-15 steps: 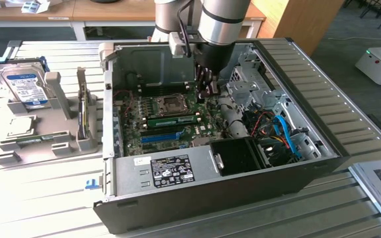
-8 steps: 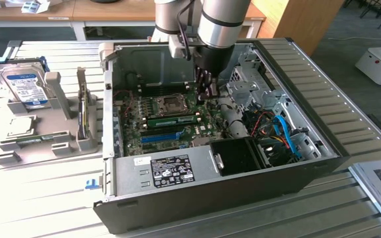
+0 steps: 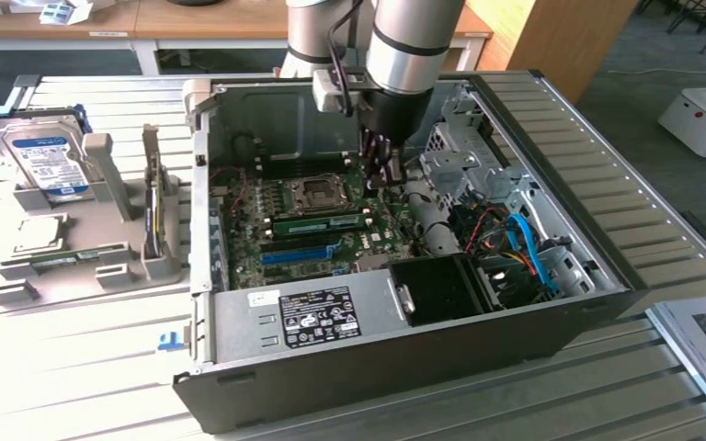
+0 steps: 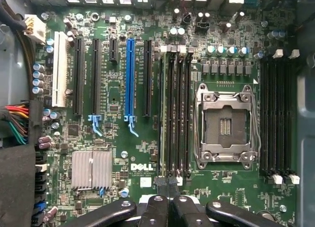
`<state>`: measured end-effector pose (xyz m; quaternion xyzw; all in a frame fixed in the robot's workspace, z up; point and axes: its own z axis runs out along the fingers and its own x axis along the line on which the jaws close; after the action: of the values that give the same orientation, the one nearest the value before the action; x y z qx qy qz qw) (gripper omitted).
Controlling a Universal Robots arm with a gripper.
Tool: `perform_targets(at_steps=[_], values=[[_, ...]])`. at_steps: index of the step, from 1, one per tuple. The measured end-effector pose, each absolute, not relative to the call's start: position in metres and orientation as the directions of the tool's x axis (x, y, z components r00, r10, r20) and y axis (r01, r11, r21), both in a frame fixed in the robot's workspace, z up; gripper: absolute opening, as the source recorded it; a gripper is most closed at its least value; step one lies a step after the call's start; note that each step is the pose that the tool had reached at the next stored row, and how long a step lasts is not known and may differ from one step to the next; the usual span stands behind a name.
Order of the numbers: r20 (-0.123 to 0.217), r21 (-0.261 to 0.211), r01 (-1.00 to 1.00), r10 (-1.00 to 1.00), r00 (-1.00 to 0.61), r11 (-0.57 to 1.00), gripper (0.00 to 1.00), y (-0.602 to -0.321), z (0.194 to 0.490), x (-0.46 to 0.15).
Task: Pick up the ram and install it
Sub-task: 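Press down the ram until it locks into place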
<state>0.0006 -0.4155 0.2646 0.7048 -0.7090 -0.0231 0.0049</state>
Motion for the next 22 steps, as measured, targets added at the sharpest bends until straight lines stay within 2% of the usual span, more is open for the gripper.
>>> perform_targets(at_steps=[4, 22], values=[[-0.026, 0.040, -0.999, -1.000, -0.006, 0.005, 0.10, -0.416, 0.250, 0.001], [-0.026, 0.040, -0.999, -1.000, -0.007, 0.005, 0.10, -0.416, 0.241, 0.001]])
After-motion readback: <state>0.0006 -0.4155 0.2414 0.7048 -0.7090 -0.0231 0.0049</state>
